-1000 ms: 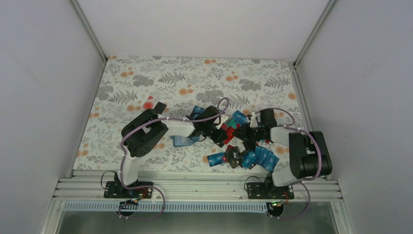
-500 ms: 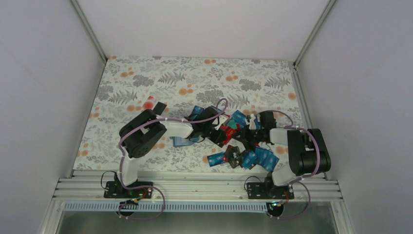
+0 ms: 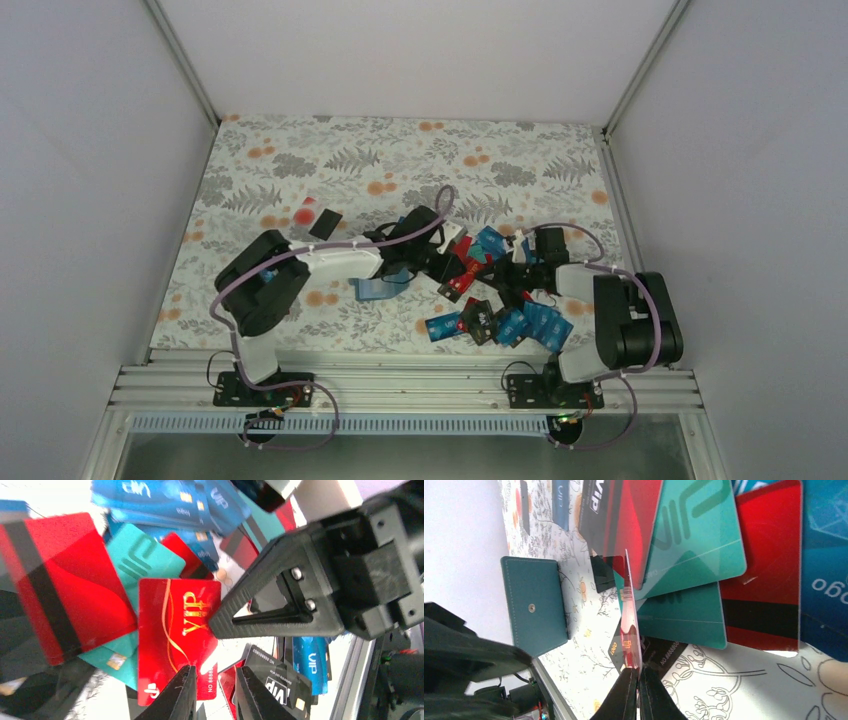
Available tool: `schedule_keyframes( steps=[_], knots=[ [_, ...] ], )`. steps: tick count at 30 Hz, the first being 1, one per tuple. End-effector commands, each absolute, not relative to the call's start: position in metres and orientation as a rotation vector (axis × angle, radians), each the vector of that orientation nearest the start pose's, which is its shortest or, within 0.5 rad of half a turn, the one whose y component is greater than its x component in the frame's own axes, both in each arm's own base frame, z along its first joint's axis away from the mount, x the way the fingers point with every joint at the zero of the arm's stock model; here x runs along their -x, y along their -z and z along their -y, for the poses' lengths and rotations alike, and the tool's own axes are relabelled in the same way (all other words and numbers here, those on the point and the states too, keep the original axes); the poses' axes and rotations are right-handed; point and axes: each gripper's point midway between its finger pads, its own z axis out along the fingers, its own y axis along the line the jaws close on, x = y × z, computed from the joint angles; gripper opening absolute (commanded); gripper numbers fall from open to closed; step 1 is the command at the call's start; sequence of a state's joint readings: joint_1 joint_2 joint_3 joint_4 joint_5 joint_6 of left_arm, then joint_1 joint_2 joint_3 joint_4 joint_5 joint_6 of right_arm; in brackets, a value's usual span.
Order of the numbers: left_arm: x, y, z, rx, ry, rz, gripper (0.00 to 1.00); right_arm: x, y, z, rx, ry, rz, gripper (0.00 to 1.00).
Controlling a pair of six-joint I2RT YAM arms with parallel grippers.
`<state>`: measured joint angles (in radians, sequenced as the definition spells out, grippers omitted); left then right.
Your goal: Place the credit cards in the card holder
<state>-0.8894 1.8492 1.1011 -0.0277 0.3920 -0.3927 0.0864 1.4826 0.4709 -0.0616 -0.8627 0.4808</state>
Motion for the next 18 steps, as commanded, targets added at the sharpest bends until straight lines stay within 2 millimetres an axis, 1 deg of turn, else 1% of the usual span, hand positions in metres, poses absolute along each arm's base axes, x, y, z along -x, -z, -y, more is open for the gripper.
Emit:
schedule_keyframes(
  steps=[1,5,10,15,16,18],
  knots=[
    [-0.269,-0.104,0.396,-0.73,0.985,-2.385,0.22,-0.258,-0.053,-0.156,-0.135,-1.349,-2.554,0.04],
    [-0.279,-0.125,0.382,-0.7,0.96,-2.362,0.26,-0.262,-0.07,-0.158,-0.084,-1.354,-2.508,0.04],
    [-0.289,-0.162,0.364,-0.675,0.941,-2.302,0.3,-0.268,-0.099,-0.163,-0.014,-1.391,-2.432,0.04],
    [-0.298,-0.196,0.335,-0.635,0.911,-2.255,0.37,-0.271,-0.135,-0.173,0.096,-1.435,-2.345,0.04],
    [-0.299,-0.201,0.328,-0.623,0.907,-2.249,0.38,-0.272,-0.145,-0.176,0.125,-1.442,-2.319,0.04],
    [-0.301,-0.215,0.316,-0.598,0.912,-2.225,0.4,-0.271,-0.16,-0.183,0.175,-1.462,-2.283,0.04]
  ],
)
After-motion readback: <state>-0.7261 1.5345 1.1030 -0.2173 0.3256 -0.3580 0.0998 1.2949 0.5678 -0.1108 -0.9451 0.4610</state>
